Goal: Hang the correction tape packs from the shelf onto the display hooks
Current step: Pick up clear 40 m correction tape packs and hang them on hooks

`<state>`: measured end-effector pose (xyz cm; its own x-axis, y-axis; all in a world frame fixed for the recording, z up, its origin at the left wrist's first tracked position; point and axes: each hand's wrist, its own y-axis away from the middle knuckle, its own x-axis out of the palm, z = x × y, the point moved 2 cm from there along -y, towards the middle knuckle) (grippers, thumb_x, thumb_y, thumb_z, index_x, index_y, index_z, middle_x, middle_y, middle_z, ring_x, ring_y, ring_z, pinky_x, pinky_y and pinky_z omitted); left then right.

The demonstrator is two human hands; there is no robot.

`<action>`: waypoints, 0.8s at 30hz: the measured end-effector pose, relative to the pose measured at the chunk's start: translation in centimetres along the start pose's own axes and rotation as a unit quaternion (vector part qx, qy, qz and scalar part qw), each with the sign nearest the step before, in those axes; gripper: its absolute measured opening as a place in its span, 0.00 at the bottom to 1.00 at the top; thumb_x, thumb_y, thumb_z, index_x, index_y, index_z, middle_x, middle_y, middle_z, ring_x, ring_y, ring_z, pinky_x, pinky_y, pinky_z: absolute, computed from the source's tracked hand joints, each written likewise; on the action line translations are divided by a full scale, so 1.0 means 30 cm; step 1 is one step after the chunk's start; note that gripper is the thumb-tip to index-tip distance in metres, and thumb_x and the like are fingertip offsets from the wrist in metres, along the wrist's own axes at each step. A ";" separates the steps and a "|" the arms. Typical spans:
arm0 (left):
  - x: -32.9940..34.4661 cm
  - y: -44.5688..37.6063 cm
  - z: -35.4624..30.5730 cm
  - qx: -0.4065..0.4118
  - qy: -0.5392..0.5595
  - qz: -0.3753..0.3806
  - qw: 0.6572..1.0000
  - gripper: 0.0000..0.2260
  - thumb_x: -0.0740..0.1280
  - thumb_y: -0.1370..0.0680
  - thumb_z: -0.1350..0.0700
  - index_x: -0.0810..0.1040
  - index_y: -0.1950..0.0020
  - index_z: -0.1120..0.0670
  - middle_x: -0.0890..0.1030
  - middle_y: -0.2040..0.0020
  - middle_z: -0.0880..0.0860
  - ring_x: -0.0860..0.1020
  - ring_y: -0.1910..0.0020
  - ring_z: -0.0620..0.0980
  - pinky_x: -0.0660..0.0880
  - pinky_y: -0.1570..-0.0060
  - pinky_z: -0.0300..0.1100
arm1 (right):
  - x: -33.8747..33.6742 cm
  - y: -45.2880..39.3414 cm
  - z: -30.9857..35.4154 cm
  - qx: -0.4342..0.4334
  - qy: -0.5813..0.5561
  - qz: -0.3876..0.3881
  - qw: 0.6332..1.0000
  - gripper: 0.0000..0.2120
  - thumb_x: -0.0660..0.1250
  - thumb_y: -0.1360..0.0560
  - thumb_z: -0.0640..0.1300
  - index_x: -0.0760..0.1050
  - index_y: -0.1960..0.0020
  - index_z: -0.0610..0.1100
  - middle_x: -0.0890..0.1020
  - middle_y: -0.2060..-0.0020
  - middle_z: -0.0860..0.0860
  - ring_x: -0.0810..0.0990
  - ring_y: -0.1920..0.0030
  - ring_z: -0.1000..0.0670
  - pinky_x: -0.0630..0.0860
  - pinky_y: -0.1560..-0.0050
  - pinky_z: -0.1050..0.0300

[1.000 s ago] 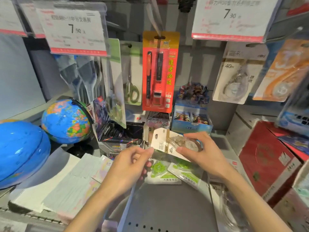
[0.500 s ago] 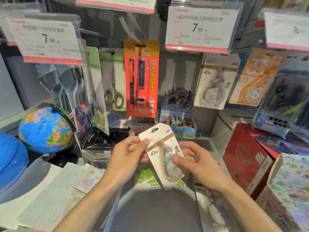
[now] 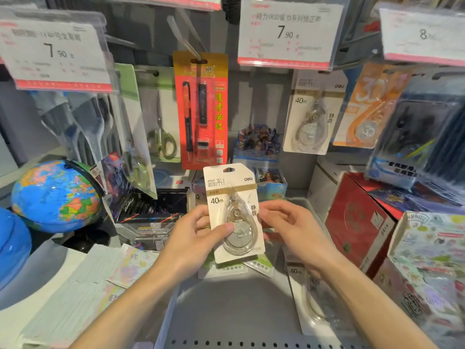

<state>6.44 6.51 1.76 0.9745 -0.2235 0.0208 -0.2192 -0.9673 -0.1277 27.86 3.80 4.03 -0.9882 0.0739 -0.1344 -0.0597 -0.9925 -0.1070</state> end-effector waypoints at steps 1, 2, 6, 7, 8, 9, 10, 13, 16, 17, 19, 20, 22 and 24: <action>-0.001 -0.001 0.003 -0.002 -0.010 0.004 1.000 0.13 0.76 0.25 0.62 0.80 0.41 0.54 0.89 0.48 0.52 0.89 0.52 0.52 0.84 0.55 0.41 | -0.022 0.011 0.006 0.006 0.009 -0.010 1.000 0.07 0.69 0.19 0.38 0.82 0.42 0.39 0.87 0.49 0.36 0.86 0.58 0.51 0.83 0.57 0.60; -0.002 -0.002 0.008 -0.003 -0.024 0.009 1.000 0.13 0.76 0.24 0.61 0.80 0.41 0.53 0.89 0.48 0.51 0.89 0.52 0.52 0.84 0.54 0.42 | -0.045 0.025 0.010 0.010 0.034 -0.021 0.999 0.07 0.70 0.19 0.38 0.82 0.42 0.39 0.87 0.49 0.36 0.86 0.60 0.53 0.83 0.58 0.63; 0.005 0.000 0.024 -0.010 -0.063 0.041 0.997 0.13 0.75 0.23 0.60 0.80 0.39 0.54 0.89 0.48 0.49 0.89 0.51 0.52 0.83 0.49 0.46 | -0.139 0.089 -0.007 0.030 0.249 -0.053 0.967 0.06 0.70 0.19 0.45 0.82 0.43 0.46 0.87 0.53 0.41 0.84 0.61 0.50 0.76 0.61 0.69; 0.010 0.002 0.027 -0.012 -0.062 0.050 0.997 0.13 0.74 0.23 0.62 0.80 0.39 0.55 0.89 0.48 0.49 0.89 0.51 0.52 0.84 0.51 0.43 | -0.159 0.104 -0.020 0.040 0.292 -0.059 0.954 0.07 0.70 0.19 0.46 0.82 0.43 0.47 0.87 0.53 0.44 0.85 0.58 0.47 0.76 0.60 0.68; 0.016 0.005 0.030 -0.016 -0.059 0.057 0.997 0.12 0.73 0.22 0.63 0.80 0.39 0.56 0.90 0.49 0.50 0.89 0.52 0.51 0.83 0.54 0.39 | -0.176 0.120 -0.035 0.051 0.330 -0.065 0.940 0.08 0.70 0.19 0.48 0.82 0.43 0.47 0.87 0.53 0.45 0.85 0.55 0.45 0.76 0.57 0.66; 0.022 0.008 0.032 -0.019 -0.055 0.063 0.996 0.12 0.73 0.22 0.64 0.80 0.40 0.57 0.90 0.50 0.51 0.89 0.53 0.50 0.82 0.58 0.37 | -0.191 0.135 -0.052 0.063 0.369 -0.067 0.925 0.09 0.71 0.20 0.50 0.82 0.43 0.46 0.87 0.51 0.46 0.84 0.52 0.45 0.77 0.53 0.62; 0.028 0.012 0.033 -0.023 -0.054 0.068 0.996 0.12 0.73 0.22 0.64 0.80 0.39 0.57 0.90 0.50 0.51 0.89 0.55 0.49 0.81 0.60 0.35 | -0.203 0.150 -0.069 0.076 0.404 -0.066 0.909 0.12 0.72 0.21 0.52 0.82 0.43 0.45 0.86 0.51 0.46 0.84 0.51 0.45 0.78 0.49 0.58; 0.044 0.019 0.032 -0.023 -0.072 0.088 0.993 0.11 0.72 0.21 0.63 0.79 0.39 0.57 0.90 0.51 0.50 0.89 0.54 0.48 0.80 0.60 0.33 | -0.231 0.187 -0.126 0.128 0.449 -0.043 0.883 0.20 0.72 0.23 0.59 0.80 0.46 0.42 0.83 0.56 0.49 0.83 0.54 0.47 0.78 0.55 0.57; 0.061 0.021 0.031 -0.025 -0.089 0.102 0.990 0.11 0.72 0.21 0.62 0.80 0.40 0.56 0.90 0.51 0.49 0.89 0.54 0.47 0.80 0.60 0.32 | -0.239 0.212 -0.170 0.178 0.474 -0.031 0.862 0.20 0.72 0.26 0.66 0.74 0.54 0.49 0.77 0.55 0.51 0.75 0.57 0.49 0.72 0.55 0.55; 0.065 0.021 0.030 -0.027 -0.092 0.102 0.990 0.11 0.72 0.21 0.63 0.79 0.39 0.57 0.90 0.51 0.50 0.89 0.54 0.47 0.81 0.60 0.32 | -0.240 0.216 -0.181 0.184 0.477 -0.031 0.859 0.21 0.72 0.27 0.67 0.72 0.57 0.50 0.74 0.55 0.50 0.73 0.56 0.49 0.71 0.54 0.55; 0.073 0.023 0.031 -0.031 -0.098 0.102 0.989 0.12 0.72 0.21 0.63 0.79 0.38 0.58 0.90 0.49 0.51 0.88 0.53 0.48 0.82 0.58 0.34 | -0.238 0.220 -0.190 0.187 0.469 -0.037 0.862 0.21 0.73 0.28 0.68 0.73 0.53 0.51 0.73 0.49 0.50 0.75 0.49 0.49 0.74 0.46 0.54; 0.075 0.024 0.031 -0.032 -0.104 0.102 0.989 0.13 0.72 0.21 0.63 0.79 0.37 0.58 0.90 0.49 0.52 0.88 0.53 0.48 0.82 0.57 0.34 | -0.236 0.222 -0.191 0.187 0.461 -0.040 0.866 0.22 0.73 0.28 0.67 0.74 0.50 0.50 0.73 0.46 0.50 0.75 0.44 0.48 0.75 0.40 0.52; 0.076 0.023 0.033 -0.032 -0.112 0.102 0.988 0.13 0.72 0.21 0.64 0.79 0.38 0.58 0.90 0.49 0.53 0.88 0.54 0.47 0.81 0.58 0.33 | -0.230 0.221 -0.192 0.192 0.445 -0.042 0.873 0.25 0.74 0.28 0.66 0.75 0.44 0.49 0.72 0.42 0.49 0.76 0.41 0.48 0.75 0.35 0.50; 0.075 0.025 0.035 -0.035 -0.114 0.101 0.988 0.12 0.72 0.21 0.63 0.79 0.38 0.58 0.90 0.49 0.52 0.88 0.54 0.47 0.81 0.60 0.33 | -0.218 0.219 -0.186 0.192 0.426 -0.046 0.883 0.23 0.76 0.28 0.63 0.74 0.44 0.49 0.75 0.46 0.49 0.79 0.48 0.50 0.78 0.44 0.53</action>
<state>8.52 5.40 0.68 0.8949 -0.3871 -0.2219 -0.4045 -0.9138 -0.0373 34.71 -2.64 -1.28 -0.5209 0.0401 -0.8527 -0.3402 -0.9259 0.1643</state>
